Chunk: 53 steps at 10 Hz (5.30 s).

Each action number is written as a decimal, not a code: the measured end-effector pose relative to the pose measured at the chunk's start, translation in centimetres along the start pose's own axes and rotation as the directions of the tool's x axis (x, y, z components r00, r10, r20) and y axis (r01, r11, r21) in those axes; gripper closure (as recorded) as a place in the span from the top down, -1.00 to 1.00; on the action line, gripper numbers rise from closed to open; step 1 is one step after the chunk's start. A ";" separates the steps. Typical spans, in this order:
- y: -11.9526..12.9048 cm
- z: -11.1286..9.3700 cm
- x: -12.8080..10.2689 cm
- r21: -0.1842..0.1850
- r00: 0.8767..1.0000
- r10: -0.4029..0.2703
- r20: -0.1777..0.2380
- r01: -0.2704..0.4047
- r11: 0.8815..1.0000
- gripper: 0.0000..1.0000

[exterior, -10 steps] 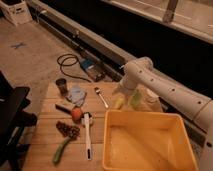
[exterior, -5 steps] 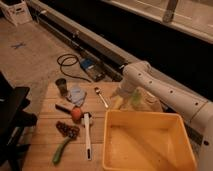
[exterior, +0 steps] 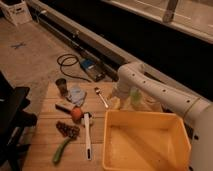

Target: Place banana in tray

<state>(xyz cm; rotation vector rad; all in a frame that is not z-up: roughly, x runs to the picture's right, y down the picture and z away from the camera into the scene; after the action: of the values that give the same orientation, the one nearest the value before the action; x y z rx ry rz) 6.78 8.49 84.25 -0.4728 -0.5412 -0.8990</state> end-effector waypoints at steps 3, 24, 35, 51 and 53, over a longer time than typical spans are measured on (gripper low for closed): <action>-0.3 2.9 -0.2 -0.026 0.999 -0.027 0.037 0.028 0.999 0.30; -0.9 -3.6 1.8 0.078 1.000 0.002 -0.030 0.000 0.997 -1.00; 11.4 -14.0 -8.3 0.030 0.933 0.353 -0.068 -0.351 0.936 -1.00; 17.5 -7.7 -12.2 -0.110 0.819 0.565 0.098 -0.555 0.824 -0.36; 17.5 -7.7 -12.2 -0.109 0.819 0.566 0.098 -0.556 0.824 -0.36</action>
<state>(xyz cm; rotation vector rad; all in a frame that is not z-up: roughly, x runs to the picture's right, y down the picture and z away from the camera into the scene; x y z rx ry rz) 16.91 20.63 68.01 -0.7176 -0.4445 -0.3183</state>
